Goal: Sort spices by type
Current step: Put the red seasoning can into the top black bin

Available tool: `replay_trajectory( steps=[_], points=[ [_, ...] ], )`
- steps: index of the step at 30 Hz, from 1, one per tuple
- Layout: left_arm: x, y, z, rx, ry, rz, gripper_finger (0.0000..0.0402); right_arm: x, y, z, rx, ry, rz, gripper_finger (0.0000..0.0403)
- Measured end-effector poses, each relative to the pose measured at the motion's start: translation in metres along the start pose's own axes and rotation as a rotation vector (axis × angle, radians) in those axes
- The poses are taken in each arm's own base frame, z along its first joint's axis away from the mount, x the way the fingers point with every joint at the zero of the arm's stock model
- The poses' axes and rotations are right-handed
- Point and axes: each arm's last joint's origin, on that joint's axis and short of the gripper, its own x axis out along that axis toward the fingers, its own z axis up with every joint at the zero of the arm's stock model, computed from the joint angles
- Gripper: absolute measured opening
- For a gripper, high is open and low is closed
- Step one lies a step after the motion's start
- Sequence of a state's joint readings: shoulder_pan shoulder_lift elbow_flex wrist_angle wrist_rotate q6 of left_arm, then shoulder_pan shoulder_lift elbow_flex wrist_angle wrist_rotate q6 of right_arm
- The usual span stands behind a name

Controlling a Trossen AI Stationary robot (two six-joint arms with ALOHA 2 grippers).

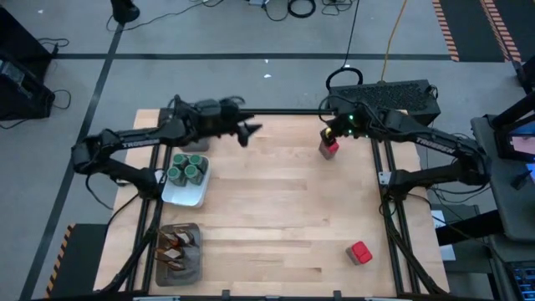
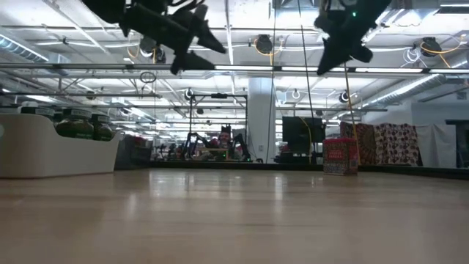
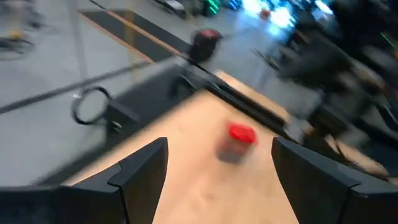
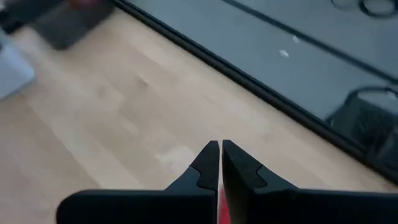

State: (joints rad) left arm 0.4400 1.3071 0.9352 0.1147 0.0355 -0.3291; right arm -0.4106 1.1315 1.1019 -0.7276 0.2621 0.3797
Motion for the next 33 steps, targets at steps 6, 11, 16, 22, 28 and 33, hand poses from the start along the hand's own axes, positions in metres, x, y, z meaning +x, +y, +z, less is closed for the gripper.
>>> replay_trajectory(
  steps=[6,11,16,22,28,33],
  points=[
    [0.012,-0.022,-0.018,0.044,0.065,-0.077,0.029,0.016,-0.023,-0.006,0.055,0.172,-0.089,0.004],
    [0.012,-0.024,-0.019,0.044,0.064,-0.082,0.029,0.038,-0.04,-0.011,0.118,0.297,-0.237,0.0093],
    [0.012,-0.025,-0.015,-0.003,0.06,-0.079,0.029,0.06,-0.058,-0.02,0.132,0.444,-0.398,0.0095],
    [0.011,-0.033,-0.01,0.0,0.046,-0.109,0.029,0.088,-0.075,-0.041,0.15,0.53,-0.434,0.0014],
    [0.011,-0.036,-0.012,0.001,0.056,-0.128,0.029,0.108,-0.088,-0.081,0.255,0.604,-0.399,0.0002],
    [0.01,-0.037,-0.012,0.002,0.06,-0.136,0.029,0.118,-0.083,-0.097,0.299,0.576,-0.316,0.0001]
  ],
)
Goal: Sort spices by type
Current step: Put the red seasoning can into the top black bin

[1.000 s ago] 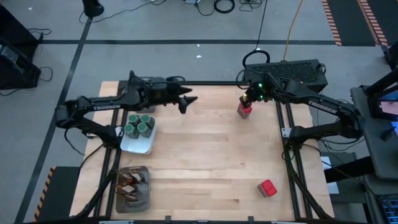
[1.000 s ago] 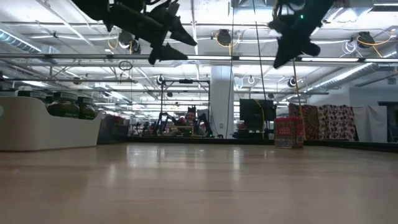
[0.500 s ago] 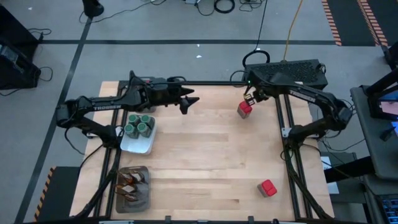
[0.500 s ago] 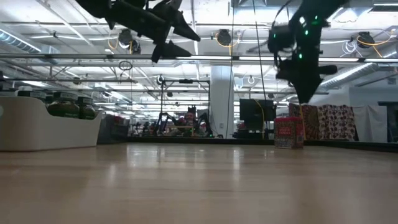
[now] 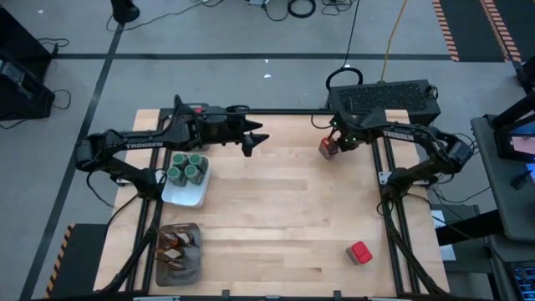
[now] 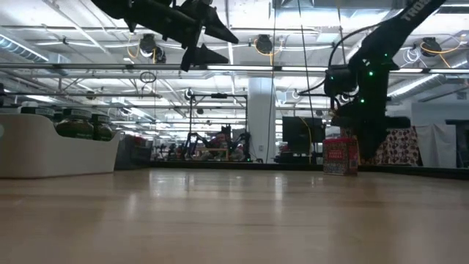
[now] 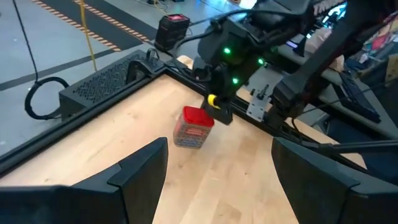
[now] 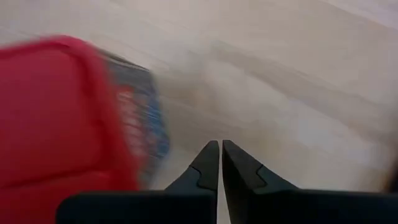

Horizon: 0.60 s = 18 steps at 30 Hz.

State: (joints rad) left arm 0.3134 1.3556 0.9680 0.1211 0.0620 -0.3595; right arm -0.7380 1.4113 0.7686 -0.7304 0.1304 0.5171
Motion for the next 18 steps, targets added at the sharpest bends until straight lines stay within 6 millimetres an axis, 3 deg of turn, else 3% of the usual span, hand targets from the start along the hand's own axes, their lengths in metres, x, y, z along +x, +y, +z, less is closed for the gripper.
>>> replay_trajectory(
  steps=[10,13,18],
  points=[
    [0.0,0.0,0.0,0.0,-0.002,0.005,0.029,0.001,0.034,0.005,-0.057,-0.181,0.297,0.0],
    [0.0,0.0,0.0,0.0,-0.003,0.007,0.029,-0.002,0.046,0.005,-0.033,-0.179,0.407,0.0],
    [0.0,0.0,0.0,-0.001,-0.004,0.009,0.029,0.003,0.066,-0.004,-0.028,-0.153,0.45,0.0]
  ],
)
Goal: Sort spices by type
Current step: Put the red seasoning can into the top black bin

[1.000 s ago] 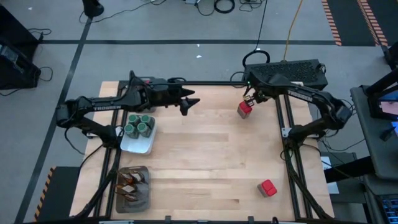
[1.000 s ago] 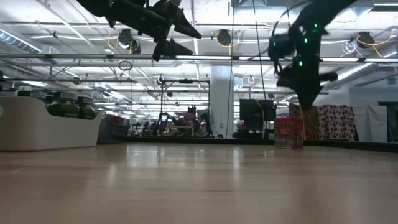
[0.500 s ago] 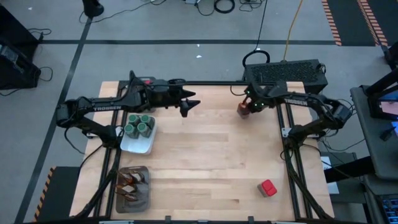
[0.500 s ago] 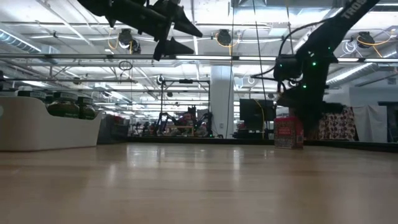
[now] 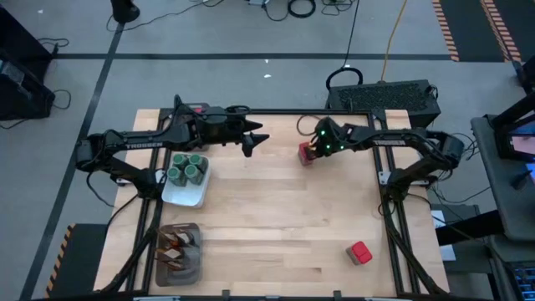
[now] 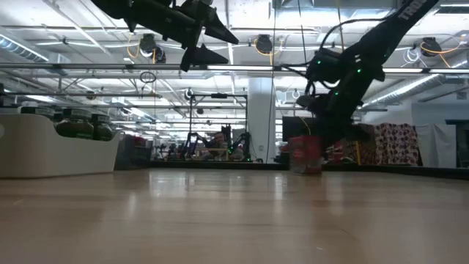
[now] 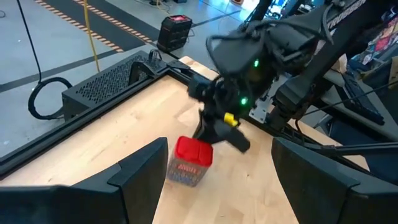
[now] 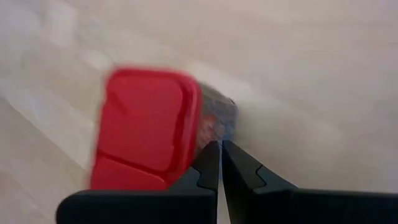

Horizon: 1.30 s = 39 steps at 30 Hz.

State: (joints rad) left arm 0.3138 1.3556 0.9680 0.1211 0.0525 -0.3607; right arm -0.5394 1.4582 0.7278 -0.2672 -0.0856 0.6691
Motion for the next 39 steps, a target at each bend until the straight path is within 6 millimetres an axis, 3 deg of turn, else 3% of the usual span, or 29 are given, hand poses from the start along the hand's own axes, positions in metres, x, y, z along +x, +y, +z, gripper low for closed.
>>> replay_trajectory(
  steps=[8,20,25,28,34,39],
  points=[
    [0.0,0.001,-0.002,-0.001,0.02,0.008,0.029,0.023,0.031,-0.02,-0.034,0.011,0.088,0.0],
    [-0.002,0.013,-0.022,-0.172,0.157,0.261,0.029,0.021,0.069,-0.031,-0.03,-0.105,0.271,0.0],
    [0.011,0.013,-0.029,-0.221,0.163,0.238,0.029,0.022,0.073,-0.036,-0.09,-0.112,0.268,0.0],
    [0.022,0.007,-0.039,-0.222,0.21,0.178,0.0289,0.014,0.071,-0.037,-0.096,-0.095,0.251,0.0],
    [0.046,-0.01,-0.049,-0.187,0.263,0.136,0.0285,-0.025,0.065,-0.036,-0.144,-0.124,0.216,0.0],
    [0.075,-0.026,-0.049,-0.029,0.326,0.192,0.0285,-0.059,0.056,-0.031,-0.149,-0.213,0.183,0.0]
  ],
)
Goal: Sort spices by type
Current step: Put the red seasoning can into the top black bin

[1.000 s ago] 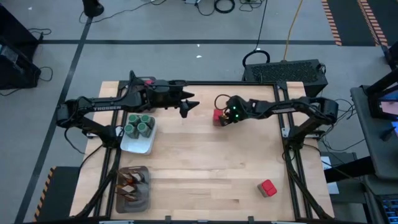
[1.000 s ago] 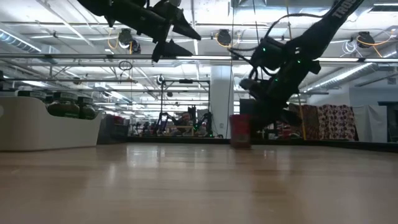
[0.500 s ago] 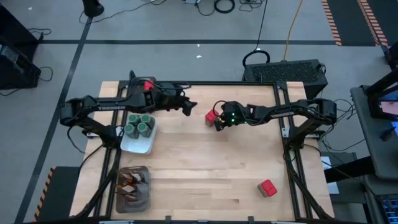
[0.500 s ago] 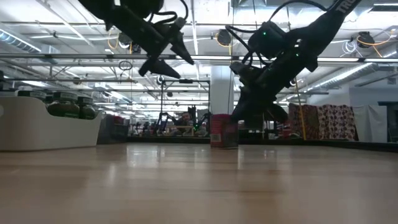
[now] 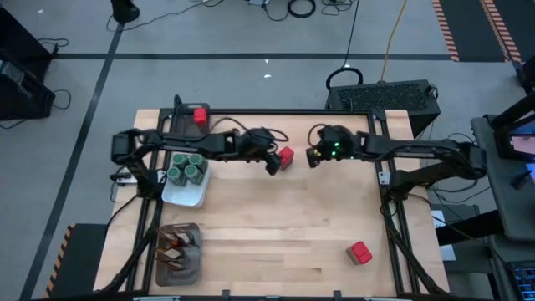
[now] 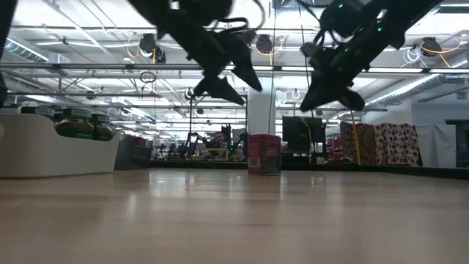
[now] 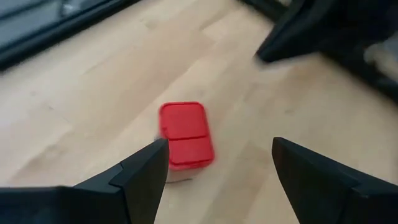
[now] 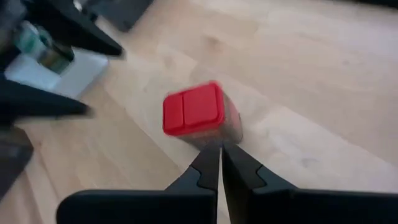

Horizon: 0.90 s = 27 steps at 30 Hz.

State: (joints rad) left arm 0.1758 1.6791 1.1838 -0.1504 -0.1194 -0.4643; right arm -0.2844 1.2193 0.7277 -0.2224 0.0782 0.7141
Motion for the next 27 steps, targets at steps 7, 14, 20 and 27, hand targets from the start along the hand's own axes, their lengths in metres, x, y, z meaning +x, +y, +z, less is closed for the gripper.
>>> replay_trajectory(
  steps=[7,14,20,27],
  points=[
    [0.033,-0.007,0.009,0.071,0.014,0.14,0.0285,-0.024,-0.003,0.006,0.002,-0.043,0.018,0.0],
    [0.059,-0.001,-0.005,0.076,0.074,0.173,0.0285,-0.028,-0.006,-0.001,-0.019,0.01,-0.022,0.0],
    [0.064,-0.001,-0.008,0.055,0.064,0.188,0.0285,-0.028,-0.008,-0.003,-0.029,0.033,-0.044,0.0],
    [0.064,-0.003,-0.005,0.059,0.031,0.19,0.0285,-0.028,-0.008,-0.003,-0.037,0.032,-0.045,0.0]
  ],
)
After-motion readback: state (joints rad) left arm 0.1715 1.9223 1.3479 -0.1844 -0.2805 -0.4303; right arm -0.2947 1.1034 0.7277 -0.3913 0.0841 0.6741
